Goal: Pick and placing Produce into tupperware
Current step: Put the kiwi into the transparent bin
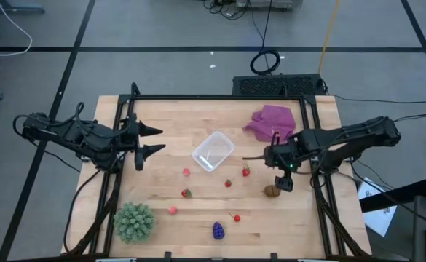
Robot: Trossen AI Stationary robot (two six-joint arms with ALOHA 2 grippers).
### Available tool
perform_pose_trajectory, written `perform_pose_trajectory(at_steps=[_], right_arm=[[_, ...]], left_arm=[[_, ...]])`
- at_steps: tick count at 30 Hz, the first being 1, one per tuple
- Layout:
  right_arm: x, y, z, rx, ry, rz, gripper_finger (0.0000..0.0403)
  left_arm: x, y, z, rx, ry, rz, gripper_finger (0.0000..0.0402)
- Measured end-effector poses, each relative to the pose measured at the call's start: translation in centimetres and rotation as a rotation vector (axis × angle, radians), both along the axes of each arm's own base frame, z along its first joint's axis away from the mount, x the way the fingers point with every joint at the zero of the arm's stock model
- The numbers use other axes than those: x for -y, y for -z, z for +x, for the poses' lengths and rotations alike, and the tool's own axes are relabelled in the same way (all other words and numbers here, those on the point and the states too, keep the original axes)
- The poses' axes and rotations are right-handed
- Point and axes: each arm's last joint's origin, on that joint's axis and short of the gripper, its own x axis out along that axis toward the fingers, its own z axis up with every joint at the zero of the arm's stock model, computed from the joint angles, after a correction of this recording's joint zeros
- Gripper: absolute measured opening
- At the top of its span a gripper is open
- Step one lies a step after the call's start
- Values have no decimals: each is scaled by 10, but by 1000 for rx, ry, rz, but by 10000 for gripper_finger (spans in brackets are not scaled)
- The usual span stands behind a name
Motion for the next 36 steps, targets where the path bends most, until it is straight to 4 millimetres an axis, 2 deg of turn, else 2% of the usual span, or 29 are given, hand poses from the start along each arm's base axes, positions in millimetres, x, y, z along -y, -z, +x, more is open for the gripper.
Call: perform_pose_trajectory(at_steps=[10, 16, 26, 36], right_arm=[[-13, 47, -8, -50, -21, -2, 336], [-15, 69, -7, 6, -34, 11, 336], [-20, 73, 4, 124, -51, 44, 336], [-26, 89, 9, 51, -92, 12, 336]], left_arm=[[0, -3, 1, 32, 0, -9, 257], [0, -3, 1, 31, 1, -9, 257], [0, -3, 1, 31, 1, -8, 257], [0, -3, 1, 31, 1, -7, 257]])
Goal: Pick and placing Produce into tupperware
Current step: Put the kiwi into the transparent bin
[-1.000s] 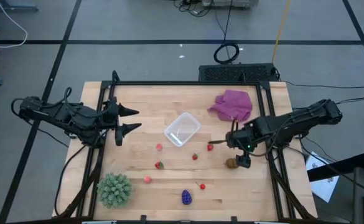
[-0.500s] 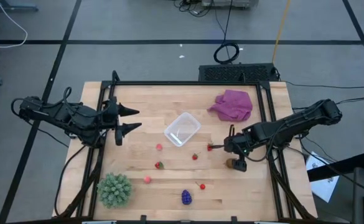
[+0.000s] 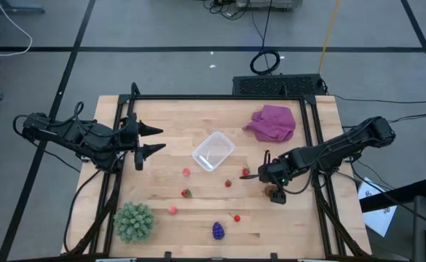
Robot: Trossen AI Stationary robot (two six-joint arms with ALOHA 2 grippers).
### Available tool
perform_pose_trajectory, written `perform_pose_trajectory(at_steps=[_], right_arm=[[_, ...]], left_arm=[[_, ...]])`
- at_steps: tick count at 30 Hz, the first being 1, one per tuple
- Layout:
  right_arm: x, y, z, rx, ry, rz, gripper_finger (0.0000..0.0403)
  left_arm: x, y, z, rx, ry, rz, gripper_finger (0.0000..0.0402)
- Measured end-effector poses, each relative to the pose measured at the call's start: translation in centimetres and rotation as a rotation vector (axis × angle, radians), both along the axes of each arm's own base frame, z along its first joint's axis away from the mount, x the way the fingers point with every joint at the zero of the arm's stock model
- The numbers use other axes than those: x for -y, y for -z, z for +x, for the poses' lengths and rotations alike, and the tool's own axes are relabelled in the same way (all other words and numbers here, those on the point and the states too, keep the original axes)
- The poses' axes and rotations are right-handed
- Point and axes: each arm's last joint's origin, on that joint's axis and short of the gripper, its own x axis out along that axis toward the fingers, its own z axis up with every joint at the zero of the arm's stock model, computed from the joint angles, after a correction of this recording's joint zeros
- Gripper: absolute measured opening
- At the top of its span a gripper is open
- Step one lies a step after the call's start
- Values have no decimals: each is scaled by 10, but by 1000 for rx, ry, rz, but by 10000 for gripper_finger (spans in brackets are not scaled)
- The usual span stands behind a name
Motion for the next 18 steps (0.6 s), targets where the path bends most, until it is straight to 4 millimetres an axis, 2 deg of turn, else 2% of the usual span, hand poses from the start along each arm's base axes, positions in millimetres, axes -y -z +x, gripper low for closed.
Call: perform_pose_trajectory(at_steps=[18], right_arm=[[-2, 30, 8, -137, -63, -55, 336]], left_arm=[[0, 0, 0, -3, 1, 0, 257]])
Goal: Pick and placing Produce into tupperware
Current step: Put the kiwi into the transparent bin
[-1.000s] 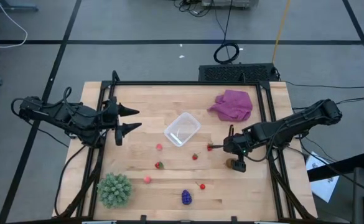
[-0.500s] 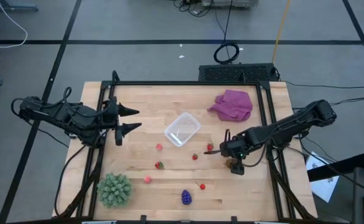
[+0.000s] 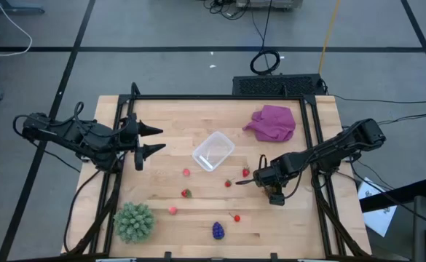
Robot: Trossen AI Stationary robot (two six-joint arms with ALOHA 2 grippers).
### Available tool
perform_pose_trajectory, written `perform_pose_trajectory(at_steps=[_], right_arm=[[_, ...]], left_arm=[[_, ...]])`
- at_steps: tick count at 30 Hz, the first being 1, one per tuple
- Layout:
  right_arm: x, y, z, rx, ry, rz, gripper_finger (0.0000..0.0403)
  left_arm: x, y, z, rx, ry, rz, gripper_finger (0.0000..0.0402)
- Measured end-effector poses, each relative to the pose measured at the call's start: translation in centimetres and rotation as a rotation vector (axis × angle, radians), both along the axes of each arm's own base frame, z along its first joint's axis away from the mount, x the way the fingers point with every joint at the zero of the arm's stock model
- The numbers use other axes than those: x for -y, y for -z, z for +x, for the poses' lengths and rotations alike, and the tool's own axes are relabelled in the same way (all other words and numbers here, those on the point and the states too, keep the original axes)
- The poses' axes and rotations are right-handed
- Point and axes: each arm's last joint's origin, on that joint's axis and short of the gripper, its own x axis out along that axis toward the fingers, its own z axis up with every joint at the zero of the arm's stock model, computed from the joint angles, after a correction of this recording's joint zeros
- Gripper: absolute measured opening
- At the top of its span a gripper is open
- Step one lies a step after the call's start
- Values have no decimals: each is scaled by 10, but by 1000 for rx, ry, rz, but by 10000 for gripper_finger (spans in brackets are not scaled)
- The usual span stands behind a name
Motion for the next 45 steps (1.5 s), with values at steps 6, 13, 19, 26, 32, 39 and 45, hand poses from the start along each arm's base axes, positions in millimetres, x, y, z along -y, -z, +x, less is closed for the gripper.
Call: perform_pose_trajectory(at_steps=[6, 13, 19, 26, 32, 39, 45], right_arm=[[0, 1, 0, 0, 0, -1, 336], [0, 6, 1, 22, 16, 8, 336], [2, 16, -5, 2, 54, 4, 336], [3, 16, -5, 13, 70, -19, 312], [2, 16, -3, 35, 71, -12, 262], [2, 16, -2, 39, 75, -9, 235], [2, 16, -2, 39, 75, -9, 252]], left_arm=[[0, 0, 0, -1, 8, -3, 257], [0, 0, 0, -2, 9, -1, 257], [0, 0, 0, -3, 9, 2, 257], [0, 0, 0, -3, 9, 1, 257], [0, 0, 0, -3, 9, 1, 257], [0, 0, 0, -3, 9, 1, 257], [0, 0, 0, -3, 9, 1, 257]])
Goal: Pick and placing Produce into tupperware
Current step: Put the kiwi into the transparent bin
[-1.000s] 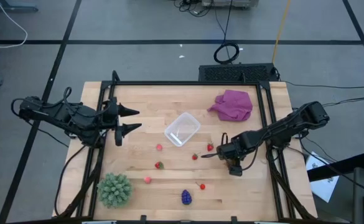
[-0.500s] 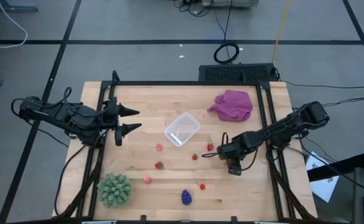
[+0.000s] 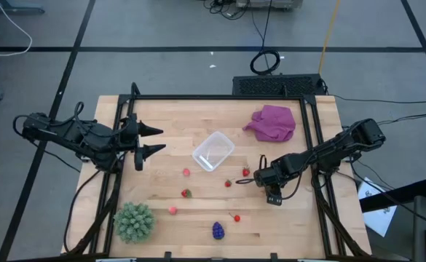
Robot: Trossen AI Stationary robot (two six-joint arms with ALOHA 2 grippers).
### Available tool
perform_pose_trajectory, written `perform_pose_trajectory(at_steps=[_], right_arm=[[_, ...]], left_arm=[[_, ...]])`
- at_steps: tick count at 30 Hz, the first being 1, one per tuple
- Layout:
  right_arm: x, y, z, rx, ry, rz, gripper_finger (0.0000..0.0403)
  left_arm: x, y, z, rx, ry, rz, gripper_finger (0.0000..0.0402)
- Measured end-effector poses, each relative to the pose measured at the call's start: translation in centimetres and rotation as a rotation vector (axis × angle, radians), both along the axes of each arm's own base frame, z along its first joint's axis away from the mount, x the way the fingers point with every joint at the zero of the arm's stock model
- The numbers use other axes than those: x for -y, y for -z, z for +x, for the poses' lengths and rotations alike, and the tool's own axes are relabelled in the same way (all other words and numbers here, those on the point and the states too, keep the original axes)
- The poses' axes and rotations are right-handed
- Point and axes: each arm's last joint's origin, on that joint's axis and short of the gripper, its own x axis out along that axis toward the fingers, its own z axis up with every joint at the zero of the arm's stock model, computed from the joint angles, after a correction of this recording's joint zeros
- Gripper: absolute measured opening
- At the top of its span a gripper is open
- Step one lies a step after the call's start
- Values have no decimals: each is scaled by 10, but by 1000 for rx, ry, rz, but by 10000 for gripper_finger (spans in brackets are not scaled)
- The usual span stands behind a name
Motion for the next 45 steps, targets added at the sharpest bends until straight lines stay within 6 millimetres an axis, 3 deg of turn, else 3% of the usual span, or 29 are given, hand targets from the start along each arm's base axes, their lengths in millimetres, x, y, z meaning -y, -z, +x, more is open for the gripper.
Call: perform_pose_trajectory(at_steps=[5, 13, 23, 30, 38, 45], right_arm=[[0, 0, 0, 0, 0, 0, 234], [0, -1, 2, 16, 0, 5, 244], [-3, -16, 15, 80, -12, 20, 241], [10, -49, 43, 235, -60, 24, 239], [45, -107, 80, 512, -118, -111, 244], [78, -136, 99, 753, -127, -207, 246]], left_arm=[[0, 0, 0, 0, 0, 0, 257], [0, 0, 0, 0, 0, 0, 257], [0, 0, 0, 0, 0, 0, 257], [0, 0, 0, 0, 0, 0, 257], [0, 0, 0, -5, 7, 24, 257], [0, 0, 0, -22, 13, 112, 257]])
